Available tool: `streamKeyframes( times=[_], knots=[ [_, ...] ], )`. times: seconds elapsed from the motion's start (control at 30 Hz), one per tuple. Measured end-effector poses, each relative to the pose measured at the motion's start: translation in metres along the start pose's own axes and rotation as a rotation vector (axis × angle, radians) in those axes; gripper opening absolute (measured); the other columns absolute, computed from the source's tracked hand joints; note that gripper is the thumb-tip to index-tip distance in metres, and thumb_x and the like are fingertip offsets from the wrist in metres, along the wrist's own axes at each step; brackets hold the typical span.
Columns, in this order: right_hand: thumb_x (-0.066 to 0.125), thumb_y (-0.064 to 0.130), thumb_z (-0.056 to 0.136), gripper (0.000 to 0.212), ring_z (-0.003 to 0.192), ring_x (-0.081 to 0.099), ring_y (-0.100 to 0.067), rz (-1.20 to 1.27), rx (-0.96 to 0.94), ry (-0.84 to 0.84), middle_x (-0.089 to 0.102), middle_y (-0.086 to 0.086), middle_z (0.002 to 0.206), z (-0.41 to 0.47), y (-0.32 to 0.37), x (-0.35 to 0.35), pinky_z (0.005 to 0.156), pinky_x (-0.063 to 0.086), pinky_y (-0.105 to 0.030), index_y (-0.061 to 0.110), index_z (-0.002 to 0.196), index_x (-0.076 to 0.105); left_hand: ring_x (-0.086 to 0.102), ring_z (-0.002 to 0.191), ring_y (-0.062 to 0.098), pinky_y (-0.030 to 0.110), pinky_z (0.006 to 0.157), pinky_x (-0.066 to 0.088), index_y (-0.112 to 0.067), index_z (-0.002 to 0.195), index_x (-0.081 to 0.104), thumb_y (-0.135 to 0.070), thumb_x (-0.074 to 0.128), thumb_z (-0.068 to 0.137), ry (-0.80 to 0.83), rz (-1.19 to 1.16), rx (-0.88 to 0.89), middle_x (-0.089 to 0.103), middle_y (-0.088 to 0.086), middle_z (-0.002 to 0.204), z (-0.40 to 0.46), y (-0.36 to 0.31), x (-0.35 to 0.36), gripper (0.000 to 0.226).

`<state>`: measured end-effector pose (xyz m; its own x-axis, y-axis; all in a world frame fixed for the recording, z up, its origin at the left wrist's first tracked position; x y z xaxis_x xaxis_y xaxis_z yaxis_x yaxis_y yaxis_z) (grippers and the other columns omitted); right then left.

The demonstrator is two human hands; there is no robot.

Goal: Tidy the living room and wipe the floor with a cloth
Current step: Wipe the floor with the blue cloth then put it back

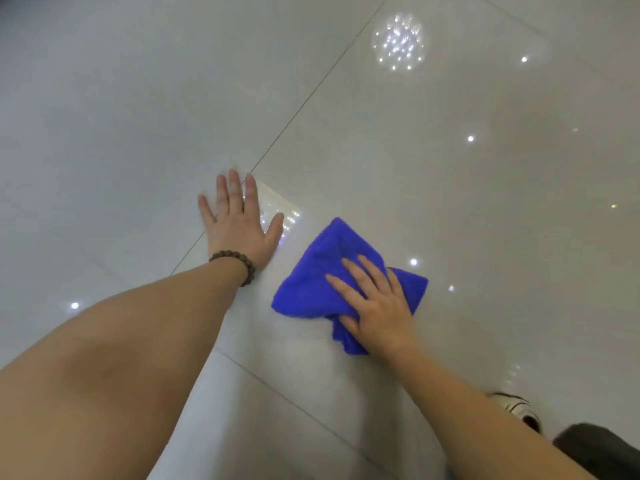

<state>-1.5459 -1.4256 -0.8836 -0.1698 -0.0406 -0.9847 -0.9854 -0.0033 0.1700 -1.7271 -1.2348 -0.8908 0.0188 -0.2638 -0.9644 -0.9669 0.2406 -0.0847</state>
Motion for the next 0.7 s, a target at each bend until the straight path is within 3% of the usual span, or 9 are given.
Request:
streamKeyframes(
  times=[0.1, 0.13, 0.3, 0.47, 0.53, 0.6, 0.7],
  knots=[
    [0.047, 0.044, 0.078, 0.057, 0.133, 0.036, -0.029, 0.034, 0.610, -0.117, 0.047, -0.005, 0.143, -0.016, -0.030, -0.007, 0.101, 0.035, -0.052, 0.030, 0.133, 0.051, -0.014, 0.147, 0.025, 0.057, 0.116, -0.004, -0.016, 0.153, -0.006, -0.064, 0.011, 0.090, -0.005, 0.012, 0.015, -0.009, 0.010, 0.161, -0.002, 0.000, 0.001, 0.081],
    [0.047, 0.043, 0.078, 0.057, 0.132, 0.037, -0.030, 0.033, 0.712, -0.136, 0.047, -0.006, 0.143, -0.023, -0.021, -0.005, 0.101, 0.035, -0.053, 0.029, 0.133, 0.052, -0.014, 0.147, 0.025, 0.057, 0.116, -0.005, -0.016, 0.153, -0.006, -0.064, 0.010, 0.090, -0.010, 0.013, 0.017, -0.009, 0.010, 0.161, -0.002, 0.000, 0.002, 0.081],
    [0.047, 0.045, 0.081, 0.054, 0.132, 0.035, -0.029, -0.022, 0.373, -0.081, 0.050, -0.005, 0.140, -0.042, 0.035, 0.010, 0.102, 0.030, -0.051, 0.029, 0.132, 0.050, -0.013, 0.147, 0.024, 0.056, 0.116, -0.007, -0.017, 0.153, -0.004, -0.064, 0.012, 0.090, -0.009, -0.002, 0.024, -0.009, 0.010, 0.161, -0.004, 0.002, 0.003, 0.080],
    [0.047, 0.043, 0.079, 0.049, 0.123, 0.041, -0.031, -0.025, 0.393, -0.055, 0.055, -0.008, 0.132, -0.012, 0.020, 0.001, 0.093, 0.040, -0.051, 0.027, 0.124, 0.059, -0.010, 0.148, 0.022, 0.053, 0.117, -0.006, -0.016, 0.154, -0.001, -0.056, 0.026, 0.094, 0.042, -0.081, 0.006, -0.006, 0.008, 0.161, -0.004, 0.000, -0.008, 0.077],
    [0.055, 0.038, 0.077, 0.047, 0.119, 0.043, -0.034, 0.008, 0.444, -0.047, 0.055, -0.010, 0.130, 0.019, 0.012, -0.008, 0.089, 0.042, -0.052, 0.024, 0.122, 0.060, -0.006, 0.148, 0.022, 0.052, 0.118, -0.003, -0.016, 0.154, -0.001, -0.054, 0.028, 0.095, 0.050, -0.096, -0.030, -0.002, 0.009, 0.162, -0.009, -0.001, -0.018, 0.076],
    [0.065, 0.033, 0.078, 0.050, 0.120, 0.043, -0.036, 0.051, 0.494, 0.004, 0.051, -0.012, 0.134, 0.048, 0.006, -0.023, 0.092, 0.039, -0.052, 0.023, 0.127, 0.056, -0.006, 0.148, 0.022, 0.051, 0.118, -0.002, -0.017, 0.154, -0.002, -0.054, 0.025, 0.096, 0.058, -0.062, -0.067, -0.002, 0.009, 0.162, -0.021, -0.001, -0.032, 0.073],
    [0.053, 0.036, 0.091, 0.052, 0.129, 0.031, -0.032, 0.051, 0.496, 0.115, 0.036, -0.009, 0.144, 0.075, 0.001, -0.057, 0.101, 0.028, -0.049, 0.026, 0.140, 0.040, -0.003, 0.148, 0.022, 0.048, 0.119, 0.000, -0.018, 0.153, -0.002, -0.053, 0.022, 0.097, 0.077, -0.061, -0.114, 0.000, 0.008, 0.162, -0.050, -0.005, -0.060, 0.071]
  ],
)
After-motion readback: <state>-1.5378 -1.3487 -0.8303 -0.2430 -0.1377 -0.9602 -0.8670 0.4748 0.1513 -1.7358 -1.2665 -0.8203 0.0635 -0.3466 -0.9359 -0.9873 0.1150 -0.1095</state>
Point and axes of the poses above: each hand's wrist, its own z-axis towards the middle knuckle, its own x-axis out of the palm, y = z × x, the point moved 2 cm from there along z, towards the middle knuckle
